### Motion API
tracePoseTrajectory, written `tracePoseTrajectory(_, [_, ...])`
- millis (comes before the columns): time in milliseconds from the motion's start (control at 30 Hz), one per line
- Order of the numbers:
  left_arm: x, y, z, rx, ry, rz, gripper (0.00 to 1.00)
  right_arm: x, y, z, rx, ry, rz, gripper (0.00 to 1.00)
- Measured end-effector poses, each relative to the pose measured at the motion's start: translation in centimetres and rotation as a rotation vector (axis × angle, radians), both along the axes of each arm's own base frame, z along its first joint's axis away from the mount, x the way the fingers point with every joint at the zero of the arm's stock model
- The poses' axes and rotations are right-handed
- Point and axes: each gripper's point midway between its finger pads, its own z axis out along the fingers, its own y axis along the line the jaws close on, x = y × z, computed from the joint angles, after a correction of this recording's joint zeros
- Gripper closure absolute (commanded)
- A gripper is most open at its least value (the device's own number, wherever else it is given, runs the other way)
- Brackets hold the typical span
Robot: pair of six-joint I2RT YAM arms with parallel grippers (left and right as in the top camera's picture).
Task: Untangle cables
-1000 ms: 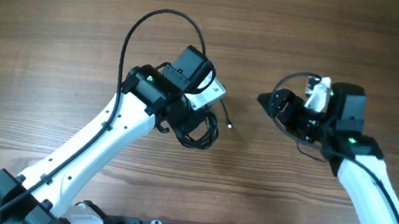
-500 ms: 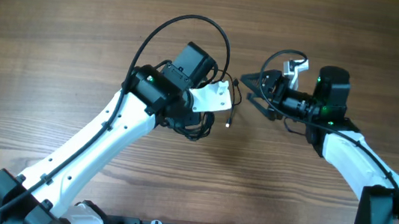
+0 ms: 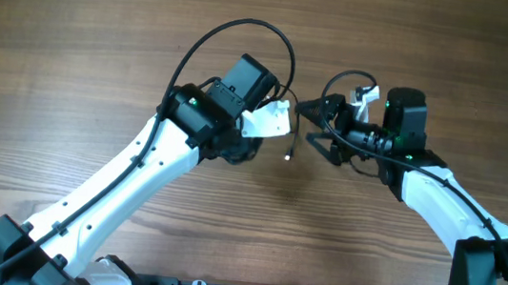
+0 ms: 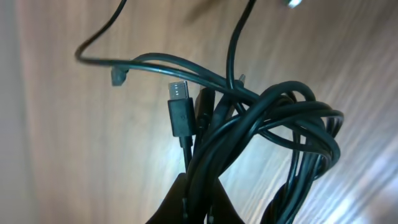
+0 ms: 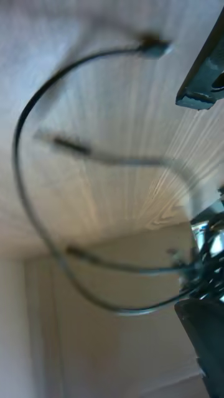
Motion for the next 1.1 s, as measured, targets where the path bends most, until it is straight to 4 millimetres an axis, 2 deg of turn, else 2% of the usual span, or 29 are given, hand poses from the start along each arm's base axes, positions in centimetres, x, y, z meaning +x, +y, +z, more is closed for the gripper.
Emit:
tracePoseTrajectory(100, [0.8, 0.7, 0.4, 0.045, -0.050, 0.010, 0.96, 0.0, 0.0, -0.1, 0.007, 0.022, -0.011, 0.00])
tracePoseTrajectory(167, [1.5, 0.1, 0.9, 0.038, -0.092, 0.003, 0.96, 0.1, 0.1, 0.1, 0.018, 0.036, -0.023, 0.00])
tracePoseTrajectory(233, [1.9, -1.4, 1.6, 0.016, -0.140, -0.022, 0.96, 0.1, 0.6, 0.2, 0.029, 0.065, -0.036, 0.00])
tracePoseTrajectory(367, [0.8, -3.7, 1.7, 0.000, -0.150, -0.090, 0.96, -0.1, 2.7, 0.7, 0.060, 0.107, -0.054, 0.01])
tracePoseTrajectory(433, [0.2, -4.5, 1.6, -0.014, -0.134, -0.114, 0.96, 0.2, 3.1, 1.2, 0.082, 0.115, -0.075, 0.00])
tracePoseTrajectory(533, [-0.5, -5.0, 1.3, -0.025, -0.111, -0.138, 0.96, 0.9, 2.7, 1.5, 0.106, 0.150, -0.129, 0.00])
tracePoseTrajectory(767, [-0.8, -5.2, 1.2, -0.035, -0.097, -0.147, 0.96, 2.2, 0.6, 1.4, 0.128, 0.190, -0.215, 0.00])
tracePoseTrajectory(933, [-1.0, -5.4, 1.1, -0.055, -0.081, -0.142, 0.96, 2.0, 0.9, 1.9, 0.154, 0.191, -0.185, 0.00])
tracePoseTrajectory(1100, [-1.4, -5.7, 0.8, -0.093, -0.047, -0.135, 0.96, 2.3, 1.7, 4.6, 0.218, 0.075, -0.113, 0.00])
